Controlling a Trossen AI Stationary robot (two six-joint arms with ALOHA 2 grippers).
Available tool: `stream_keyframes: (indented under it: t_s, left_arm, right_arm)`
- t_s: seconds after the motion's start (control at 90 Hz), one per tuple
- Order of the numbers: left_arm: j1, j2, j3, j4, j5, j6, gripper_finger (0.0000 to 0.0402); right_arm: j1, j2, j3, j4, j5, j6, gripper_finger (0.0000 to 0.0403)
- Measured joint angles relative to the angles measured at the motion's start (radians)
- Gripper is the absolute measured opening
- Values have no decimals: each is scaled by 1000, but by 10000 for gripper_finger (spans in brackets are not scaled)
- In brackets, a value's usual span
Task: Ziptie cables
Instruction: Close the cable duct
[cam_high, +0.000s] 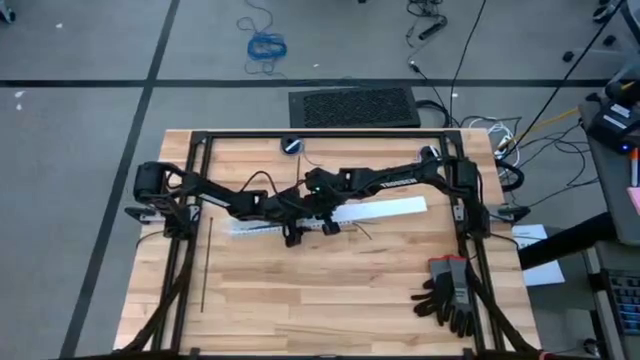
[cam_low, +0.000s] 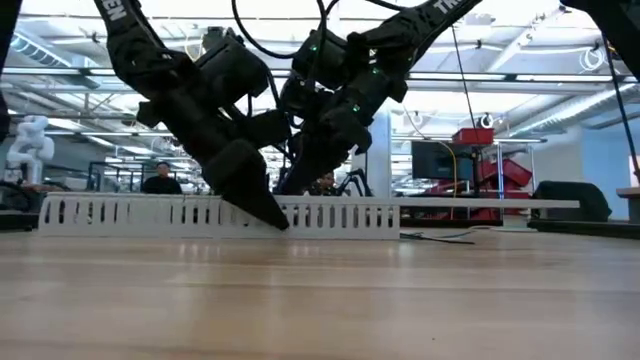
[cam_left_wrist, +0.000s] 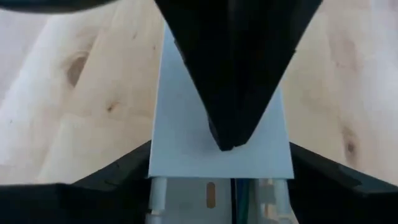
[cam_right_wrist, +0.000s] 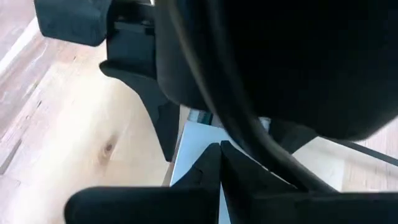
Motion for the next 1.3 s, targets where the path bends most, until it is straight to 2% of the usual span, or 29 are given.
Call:
stream_keyframes:
  t_s: [0.356, 0.5, 0.889, 1.3]
  left_arm:
    - [-1, -193, 0, -286, -3, -29, 298]
    - [-1, -224, -40, -344, -14, -34, 297]
    - [-1, -219, -161, -25, -29, -32, 297]
    - [-7, -218, -188, 24, -34, -35, 297]
  right_arm:
    - [1, -3, 0, -6, 9, -3, 0]
    - [1, -3, 0, -8, 8, -1, 0]
    - [5, -2, 16, -26, 8, 10, 0]
    - [15, 4, 99, -123, 7, -35, 0]
